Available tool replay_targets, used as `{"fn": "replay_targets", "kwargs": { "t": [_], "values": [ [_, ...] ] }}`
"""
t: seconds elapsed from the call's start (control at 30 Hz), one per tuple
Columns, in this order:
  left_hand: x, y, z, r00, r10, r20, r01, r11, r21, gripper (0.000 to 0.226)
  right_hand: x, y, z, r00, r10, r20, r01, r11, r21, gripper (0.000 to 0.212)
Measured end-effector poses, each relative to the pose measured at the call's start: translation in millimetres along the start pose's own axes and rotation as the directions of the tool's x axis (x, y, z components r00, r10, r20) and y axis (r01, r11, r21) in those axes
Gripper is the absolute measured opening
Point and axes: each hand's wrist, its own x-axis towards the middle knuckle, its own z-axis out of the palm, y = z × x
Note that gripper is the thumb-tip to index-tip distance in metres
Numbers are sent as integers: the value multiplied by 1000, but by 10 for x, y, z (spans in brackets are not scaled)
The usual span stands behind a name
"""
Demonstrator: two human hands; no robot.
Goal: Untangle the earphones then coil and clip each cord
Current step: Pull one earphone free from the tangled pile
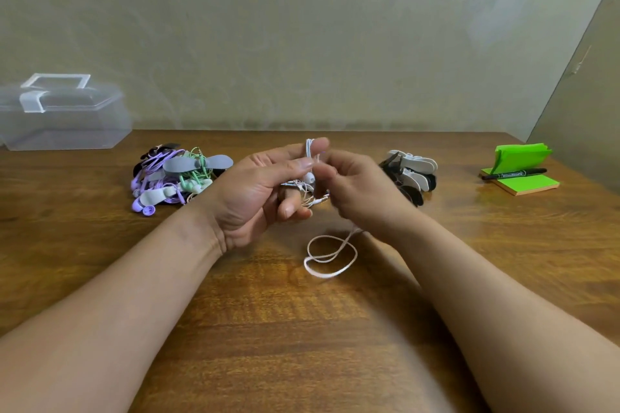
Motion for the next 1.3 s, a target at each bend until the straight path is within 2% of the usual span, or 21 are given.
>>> {"fn": "replay_targets", "kwargs": {
  "t": [0.1,0.17,0.23,0.3,0.4,0.5,0.57,0.63,0.7,0.77,0.87,0.93,1.03,1.13,1.3],
  "values": [
    [66,-58,-19,983,121,-139,-97,981,166,32,3,-17,78,1000,-25,3,25,990,-137,27],
    [93,-67,-56,949,227,-218,-155,939,307,34,15,-32,63,996,74,45,-73,996,-43,24],
    [103,-67,-104,904,322,-282,-173,877,447,37,-8,-59,69,974,173,148,-183,982,55,21],
    [104,-68,-176,870,390,-301,-142,783,606,38,-38,-91,94,965,177,193,-177,984,-16,19],
    [80,-101,-253,888,431,-160,-117,548,828,32,-39,-149,32,985,140,99,-124,980,-155,20],
    [22,-80,-237,932,362,26,-141,293,946,32,-26,-189,-103,995,97,9,-94,979,-183,23],
    [9,-63,-218,952,297,77,-145,213,966,31,-29,-215,-168,997,74,-12,-75,982,-171,22],
    [3,-51,-197,969,236,71,-118,190,975,25,-26,-216,-202,998,54,-16,-56,989,-137,18],
    [-1,-58,-158,983,175,60,-101,234,967,20,-9,-193,-219,999,39,-19,-40,996,-76,17],
    [-10,-63,-114,992,107,71,-106,369,924,15,15,-176,-219,1000,29,0,-29,999,21,18],
    [-62,7,-42,990,29,142,-132,582,802,19,41,-173,-240,998,58,21,-61,975,215,14],
    [-76,44,-8,982,50,185,-162,728,666,18,44,-143,-272,991,107,83,-130,930,343,13],
    [-70,75,13,984,75,164,-129,929,347,35,29,-76,-251,976,98,194,-184,849,495,21],
    [-58,80,-4,988,108,114,-126,977,171,39,-23,-87,-99,968,91,234,-193,866,461,27],
    [23,34,-83,982,186,-45,-163,938,305,36,-35,-143,18,979,121,167,-163,949,270,20]
  ]
}}
